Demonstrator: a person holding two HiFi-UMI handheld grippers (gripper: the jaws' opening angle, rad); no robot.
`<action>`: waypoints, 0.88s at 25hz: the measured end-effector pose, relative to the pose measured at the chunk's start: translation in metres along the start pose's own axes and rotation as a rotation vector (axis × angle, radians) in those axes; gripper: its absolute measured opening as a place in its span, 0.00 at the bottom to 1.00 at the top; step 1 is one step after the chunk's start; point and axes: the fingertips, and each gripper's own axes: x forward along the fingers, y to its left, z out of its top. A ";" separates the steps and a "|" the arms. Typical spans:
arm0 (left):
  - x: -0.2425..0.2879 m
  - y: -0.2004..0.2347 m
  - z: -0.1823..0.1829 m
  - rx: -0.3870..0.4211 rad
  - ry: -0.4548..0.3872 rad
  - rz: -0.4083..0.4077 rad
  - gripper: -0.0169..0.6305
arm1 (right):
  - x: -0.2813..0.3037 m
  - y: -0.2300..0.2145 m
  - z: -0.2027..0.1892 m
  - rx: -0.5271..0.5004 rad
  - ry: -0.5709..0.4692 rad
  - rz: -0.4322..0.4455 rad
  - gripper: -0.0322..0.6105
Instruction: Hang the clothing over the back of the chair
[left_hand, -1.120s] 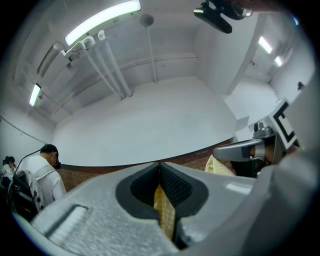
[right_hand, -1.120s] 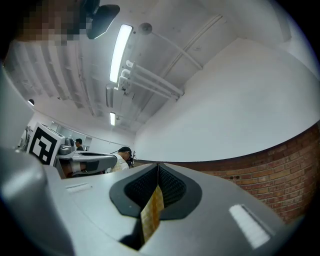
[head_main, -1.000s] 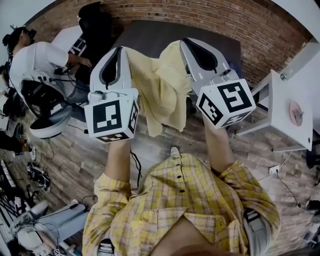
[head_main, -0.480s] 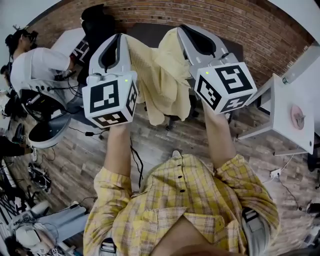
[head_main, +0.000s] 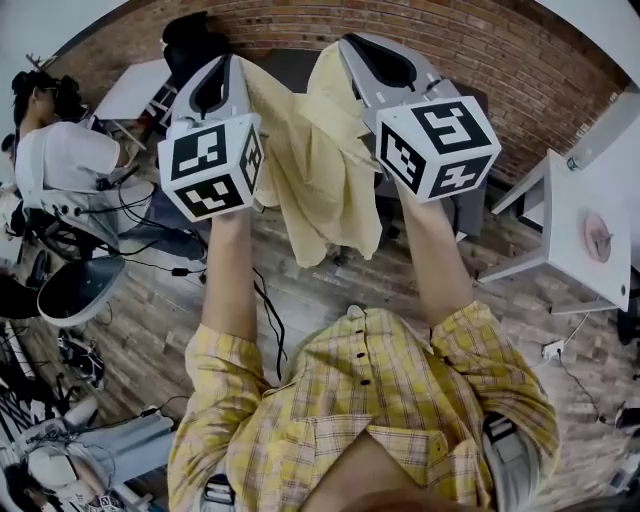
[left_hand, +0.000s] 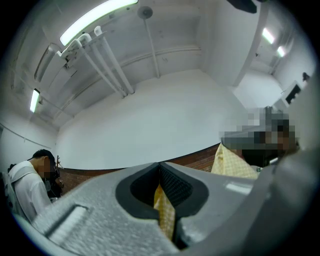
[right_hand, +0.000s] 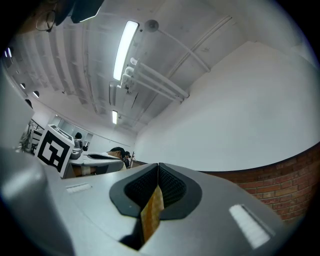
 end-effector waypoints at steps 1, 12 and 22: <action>0.004 0.001 -0.002 0.002 0.006 0.000 0.04 | 0.003 -0.001 -0.002 -0.002 0.003 0.000 0.07; 0.055 0.008 -0.034 -0.072 0.074 -0.043 0.04 | 0.044 -0.019 -0.028 0.034 0.067 -0.017 0.07; 0.083 0.005 -0.068 -0.120 0.154 -0.072 0.04 | 0.071 -0.038 -0.070 0.087 0.141 -0.031 0.07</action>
